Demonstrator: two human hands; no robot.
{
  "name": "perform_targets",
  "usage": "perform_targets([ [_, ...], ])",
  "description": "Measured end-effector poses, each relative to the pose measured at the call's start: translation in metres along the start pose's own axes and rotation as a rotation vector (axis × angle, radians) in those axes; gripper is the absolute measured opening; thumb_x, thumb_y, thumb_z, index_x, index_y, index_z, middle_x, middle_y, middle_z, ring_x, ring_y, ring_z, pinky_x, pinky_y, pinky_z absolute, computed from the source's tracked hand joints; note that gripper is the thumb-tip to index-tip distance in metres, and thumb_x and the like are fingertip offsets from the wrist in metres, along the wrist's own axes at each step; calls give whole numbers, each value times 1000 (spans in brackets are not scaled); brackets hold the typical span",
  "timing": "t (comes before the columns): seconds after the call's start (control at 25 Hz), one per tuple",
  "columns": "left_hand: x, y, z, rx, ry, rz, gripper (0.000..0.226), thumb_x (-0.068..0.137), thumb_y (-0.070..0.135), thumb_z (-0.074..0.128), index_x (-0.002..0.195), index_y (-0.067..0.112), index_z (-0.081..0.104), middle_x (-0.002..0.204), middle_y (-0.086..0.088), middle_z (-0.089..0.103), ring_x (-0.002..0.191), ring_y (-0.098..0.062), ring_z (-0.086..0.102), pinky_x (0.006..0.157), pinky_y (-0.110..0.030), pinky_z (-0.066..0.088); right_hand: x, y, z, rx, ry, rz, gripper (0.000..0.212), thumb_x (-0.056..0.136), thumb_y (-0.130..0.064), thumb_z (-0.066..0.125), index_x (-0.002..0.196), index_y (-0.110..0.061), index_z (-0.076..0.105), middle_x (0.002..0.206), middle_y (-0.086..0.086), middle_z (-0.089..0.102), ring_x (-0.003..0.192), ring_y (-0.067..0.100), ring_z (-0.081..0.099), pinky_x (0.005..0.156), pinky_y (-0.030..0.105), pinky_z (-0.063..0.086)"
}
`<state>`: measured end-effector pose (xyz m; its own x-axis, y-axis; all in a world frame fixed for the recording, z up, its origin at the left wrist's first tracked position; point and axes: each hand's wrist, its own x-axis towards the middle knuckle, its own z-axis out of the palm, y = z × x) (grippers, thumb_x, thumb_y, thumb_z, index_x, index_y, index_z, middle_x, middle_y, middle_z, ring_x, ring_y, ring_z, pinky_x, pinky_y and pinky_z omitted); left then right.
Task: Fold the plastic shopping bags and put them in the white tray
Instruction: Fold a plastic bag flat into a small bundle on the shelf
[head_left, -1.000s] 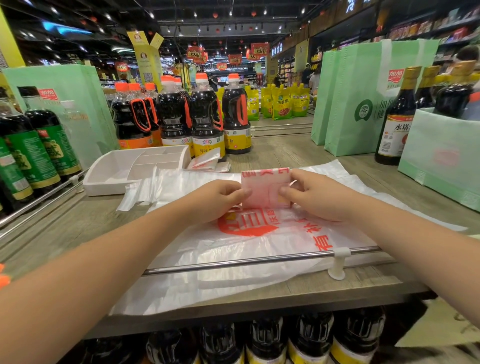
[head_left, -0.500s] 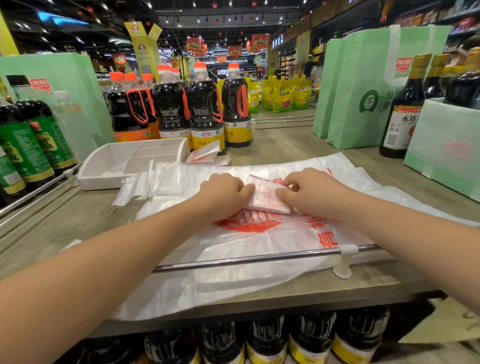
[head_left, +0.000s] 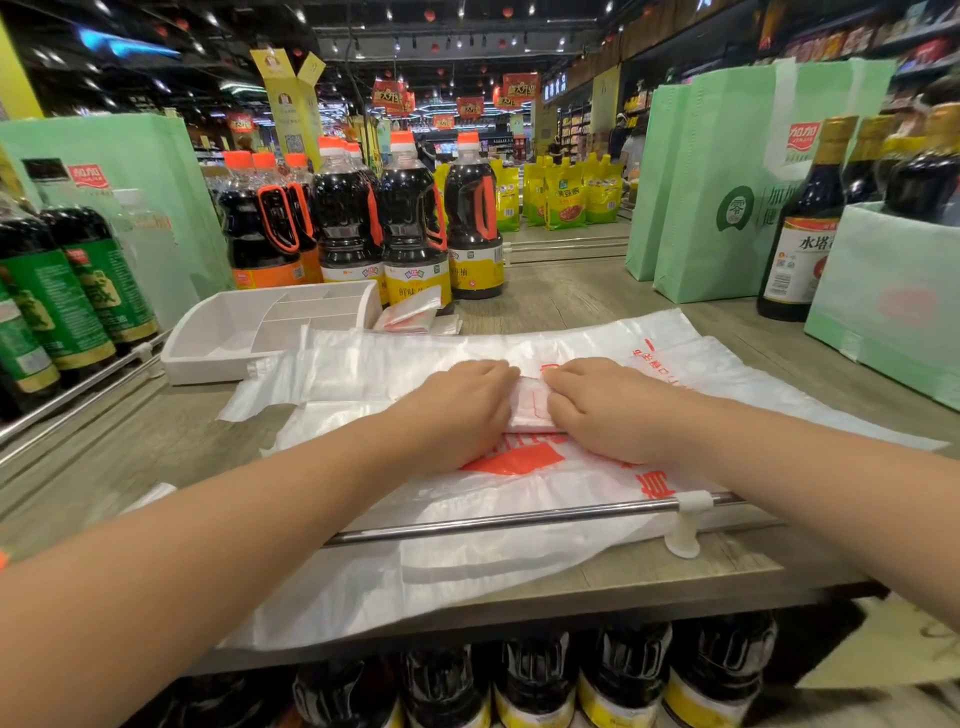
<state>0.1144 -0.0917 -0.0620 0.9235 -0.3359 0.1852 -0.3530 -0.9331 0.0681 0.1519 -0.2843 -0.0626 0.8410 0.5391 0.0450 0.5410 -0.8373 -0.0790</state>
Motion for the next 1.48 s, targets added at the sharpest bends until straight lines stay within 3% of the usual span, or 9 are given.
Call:
perform_targets([
  [0.24,-3,4,-1,-30,-263,-86,59,108,41,16,160,16,3,168,-2,1,154,-17,3,124,-38,7,-6,-8,-8,114,-198,-71,58,108,-41,20,159,-14,13,166,-3,13,153,12,7,118,22,4],
  [0.4,-6,5,-2,40,-374,-104,62,106,47,7,157,19,-14,165,-2,-17,153,-19,-12,124,-41,-4,-6,-8,-8,4,-245,-26,62,107,-46,12,160,-17,-3,167,-3,-8,152,8,-6,124,33,-1],
  [0.6,-9,-3,-4,4,-391,-122,62,105,52,5,157,25,-15,165,5,-19,152,-17,-13,124,-41,-5,-16,-12,-12,7,-245,21,60,108,-44,12,160,-16,2,167,-1,-3,154,12,0,125,38,1],
  [0.68,-12,-4,-2,-24,-379,-120,64,103,57,5,157,29,-15,164,8,-19,152,-16,-14,124,-41,-6,-19,-13,-13,14,-215,14,56,108,-42,18,155,-13,25,164,5,22,151,21,20,122,41,15],
  [0.76,-18,-5,-2,-50,-360,-98,67,100,63,6,157,31,-13,165,11,-18,152,-14,-13,124,-41,-6,-19,-12,-12,27,-105,-12,41,105,-44,28,116,-17,57,125,5,59,121,26,53,105,44,39],
  [0.84,-21,-10,-5,-19,-306,-85,65,102,61,11,158,35,-6,166,11,-12,153,-16,-9,124,-42,-3,-22,-10,-13,4,64,-16,38,99,-51,38,86,-22,59,89,-2,61,87,20,58,83,45,49],
  [1.04,-11,-19,-8,-50,8,-86,41,106,31,38,144,41,47,156,5,38,144,-23,31,115,-43,27,-24,-10,-15,101,276,-76,29,96,-43,53,73,-26,55,75,-7,58,75,17,56,68,37,47],
  [1.24,-11,-2,-5,-241,-38,-161,39,105,36,37,140,24,50,127,-3,64,112,-20,58,89,-31,42,-9,-12,-10,146,165,-69,24,96,-38,57,114,-22,60,120,-5,55,115,20,53,96,31,42],
  [1.48,-6,6,-7,-166,-170,-143,48,108,29,22,152,13,32,158,-9,33,145,-24,29,121,-42,17,-7,-13,-9,116,-137,-83,53,108,-34,30,152,-6,25,160,9,27,147,22,23,121,36,18],
])
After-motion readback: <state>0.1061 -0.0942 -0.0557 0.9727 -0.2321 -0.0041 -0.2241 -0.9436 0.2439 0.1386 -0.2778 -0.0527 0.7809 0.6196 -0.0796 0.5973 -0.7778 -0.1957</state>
